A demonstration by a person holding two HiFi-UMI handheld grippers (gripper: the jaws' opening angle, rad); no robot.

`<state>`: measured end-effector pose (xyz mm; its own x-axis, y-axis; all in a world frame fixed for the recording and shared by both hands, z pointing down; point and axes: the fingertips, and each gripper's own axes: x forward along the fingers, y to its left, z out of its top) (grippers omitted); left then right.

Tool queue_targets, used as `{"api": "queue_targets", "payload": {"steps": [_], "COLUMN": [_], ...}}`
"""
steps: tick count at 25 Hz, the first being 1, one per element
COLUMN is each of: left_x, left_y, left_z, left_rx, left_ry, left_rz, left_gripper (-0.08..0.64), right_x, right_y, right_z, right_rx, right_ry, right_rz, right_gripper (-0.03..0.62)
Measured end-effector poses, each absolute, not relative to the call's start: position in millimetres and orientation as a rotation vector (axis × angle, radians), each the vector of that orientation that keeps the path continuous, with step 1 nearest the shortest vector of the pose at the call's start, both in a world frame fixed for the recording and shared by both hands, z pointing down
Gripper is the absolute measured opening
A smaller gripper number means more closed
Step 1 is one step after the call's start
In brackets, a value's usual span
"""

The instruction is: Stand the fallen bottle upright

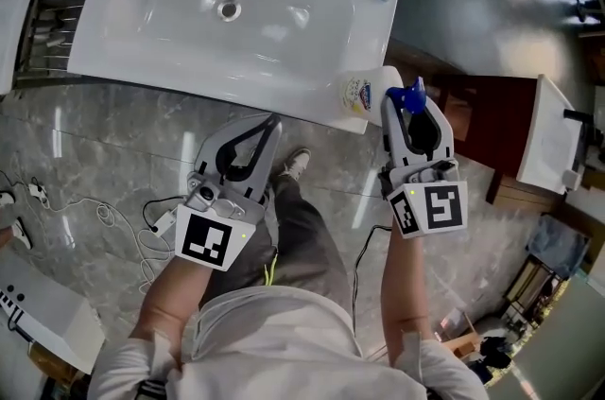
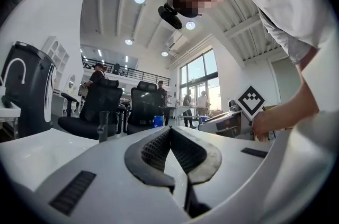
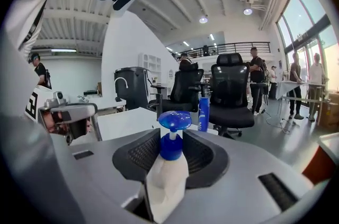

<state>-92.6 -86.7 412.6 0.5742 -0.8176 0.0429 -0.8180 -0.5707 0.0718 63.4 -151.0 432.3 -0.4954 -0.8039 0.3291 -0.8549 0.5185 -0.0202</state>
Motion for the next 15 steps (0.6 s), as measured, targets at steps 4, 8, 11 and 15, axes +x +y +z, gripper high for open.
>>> {"api": "queue_targets", "payload": {"steps": [4, 8, 11, 15], "left_x": [-100, -105, -107, -111], "left_y": [-85, -85, -85, -86], "left_z": [408, 403, 399, 396], "left_rx": [2.696, 2.693, 2.702, 2.699], "left_ry": [-1.423, -1.425, -1.422, -1.422], "left_rz": [-0.010, -0.024, -0.025, -0.030], "left_gripper": [0.018, 0.018, 0.018, 0.018], "right_x": [54, 50, 48, 47], "right_y": [-149, -149, -151, -154], "right_z": [431, 432, 430, 429], "right_rx": [1.373, 1.398, 1.409, 1.425], "right_ry": [-2.432, -2.382, -2.363, -2.348], "right_rz": [0.233, 0.254, 0.260, 0.294], "right_gripper": [0.144, 0.146, 0.146, 0.146]}}
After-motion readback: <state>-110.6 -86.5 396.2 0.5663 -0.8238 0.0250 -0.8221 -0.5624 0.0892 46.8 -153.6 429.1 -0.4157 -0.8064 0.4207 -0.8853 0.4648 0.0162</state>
